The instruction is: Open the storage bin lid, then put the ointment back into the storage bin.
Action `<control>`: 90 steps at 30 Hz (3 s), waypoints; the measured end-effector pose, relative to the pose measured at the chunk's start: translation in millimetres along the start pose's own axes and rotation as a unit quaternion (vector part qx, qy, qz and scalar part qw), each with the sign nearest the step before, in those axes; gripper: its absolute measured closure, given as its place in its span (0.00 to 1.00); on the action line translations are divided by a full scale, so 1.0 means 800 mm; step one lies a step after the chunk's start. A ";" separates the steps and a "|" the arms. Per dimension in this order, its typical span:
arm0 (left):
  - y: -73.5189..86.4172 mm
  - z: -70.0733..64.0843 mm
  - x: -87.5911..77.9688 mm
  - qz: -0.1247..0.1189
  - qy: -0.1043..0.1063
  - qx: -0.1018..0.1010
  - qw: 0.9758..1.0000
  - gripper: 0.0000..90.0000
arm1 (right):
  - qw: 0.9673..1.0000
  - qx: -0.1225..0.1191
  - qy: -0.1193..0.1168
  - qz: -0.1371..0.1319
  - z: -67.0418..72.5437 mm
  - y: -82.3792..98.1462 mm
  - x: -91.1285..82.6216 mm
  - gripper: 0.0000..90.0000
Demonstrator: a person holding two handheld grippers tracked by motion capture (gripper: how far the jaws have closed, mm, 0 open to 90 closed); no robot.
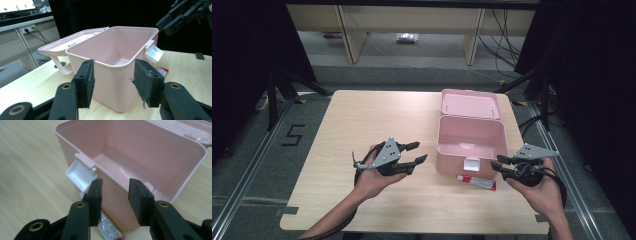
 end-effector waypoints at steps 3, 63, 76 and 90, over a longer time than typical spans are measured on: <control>0.000 -0.001 0.000 0.001 0.001 -0.001 1.000 0.56 | 1.000 -0.008 -0.004 0.004 0.003 0.005 -0.002 0.71; 0.016 -0.016 -0.008 0.023 0.016 0.010 1.000 0.57 | 0.947 -0.230 -0.009 0.226 0.013 0.063 0.110 0.64; 0.018 -0.016 -0.008 0.025 0.016 0.008 1.000 0.57 | 0.945 -0.226 -0.027 0.234 0.011 0.067 0.114 0.72; 0.019 -0.016 -0.009 0.026 0.016 0.009 0.999 0.58 | 0.938 -0.221 -0.052 0.262 0.018 0.071 0.107 0.79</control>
Point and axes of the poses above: each handheld gripper's, and its own axes: x roughly forward along the jaws, y roughly out of its underside, z roughly to its left, the point moved 4 cm from there along x, roughly forward along the jaws, and after that the axes turned 10 degrees about x, right-handed, at the moved point
